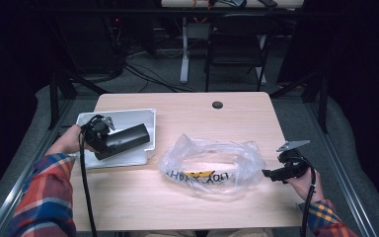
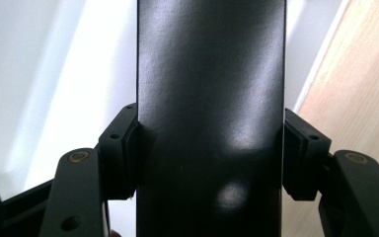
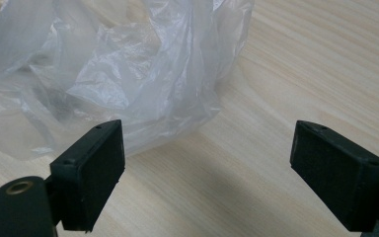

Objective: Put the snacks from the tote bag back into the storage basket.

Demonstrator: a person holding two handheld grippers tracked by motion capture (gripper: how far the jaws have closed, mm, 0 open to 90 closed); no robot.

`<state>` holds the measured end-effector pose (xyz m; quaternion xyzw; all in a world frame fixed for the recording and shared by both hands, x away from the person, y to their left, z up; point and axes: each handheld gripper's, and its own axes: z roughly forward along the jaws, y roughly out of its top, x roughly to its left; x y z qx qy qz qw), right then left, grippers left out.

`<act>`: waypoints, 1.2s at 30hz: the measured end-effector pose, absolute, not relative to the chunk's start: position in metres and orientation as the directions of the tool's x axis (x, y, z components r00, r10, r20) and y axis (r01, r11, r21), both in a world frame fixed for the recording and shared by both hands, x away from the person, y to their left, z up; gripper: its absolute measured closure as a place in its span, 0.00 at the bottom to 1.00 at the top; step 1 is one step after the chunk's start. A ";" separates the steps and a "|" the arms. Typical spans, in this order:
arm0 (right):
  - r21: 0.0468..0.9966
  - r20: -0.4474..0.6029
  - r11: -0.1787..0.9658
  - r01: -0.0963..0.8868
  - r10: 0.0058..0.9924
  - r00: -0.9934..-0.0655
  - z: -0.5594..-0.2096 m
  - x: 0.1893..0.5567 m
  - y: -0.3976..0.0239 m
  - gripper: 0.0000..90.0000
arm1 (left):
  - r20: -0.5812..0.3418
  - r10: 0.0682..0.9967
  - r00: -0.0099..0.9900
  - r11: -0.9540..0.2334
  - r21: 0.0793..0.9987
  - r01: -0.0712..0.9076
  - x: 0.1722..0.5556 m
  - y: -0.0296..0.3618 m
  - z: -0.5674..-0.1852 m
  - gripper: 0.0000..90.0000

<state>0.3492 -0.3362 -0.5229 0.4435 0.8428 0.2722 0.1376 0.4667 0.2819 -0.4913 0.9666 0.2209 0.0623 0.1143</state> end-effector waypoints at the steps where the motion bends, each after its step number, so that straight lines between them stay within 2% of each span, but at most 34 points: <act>1: 0.582 0.008 0.458 0.672 0.823 -0.568 -0.523 0.349 -0.336 0.14 | 0.066 0.440 0.896 -0.877 0.247 0.413 0.468 0.282 -0.494 0.42; 13: 0.582 0.006 0.460 0.671 0.823 -0.569 -0.523 0.349 -0.335 0.14 | 0.080 0.425 0.901 -0.890 0.219 0.400 0.475 0.274 -0.519 0.41; 20: 0.584 0.007 0.460 0.669 0.821 -0.571 -0.523 0.349 -0.335 0.14 | 0.080 0.426 0.901 -0.886 0.236 0.398 0.476 0.275 -0.527 0.41; 25: 0.583 0.006 0.461 0.669 0.821 -0.572 -0.522 0.348 -0.335 0.14 | 0.049 0.459 0.887 -0.864 0.258 0.432 0.477 0.281 -0.530 0.40; 28: 0.583 0.007 0.463 0.668 0.819 -0.574 -0.522 0.349 -0.335 0.14 | 0.057 0.492 0.869 -0.849 0.253 0.464 0.477 0.282 -0.530 0.34; 30: 0.584 0.009 0.460 0.669 0.820 -0.572 -0.522 0.349 -0.336 0.14 | 0.055 0.530 0.846 -0.824 0.268 0.498 0.477 0.283 -0.528 0.16; 36: 0.584 0.008 0.460 0.669 0.820 -0.572 -0.522 0.348 -0.335 0.14 | 0.046 0.559 0.828 -0.780 0.368 0.506 0.472 0.290 -0.509 0.16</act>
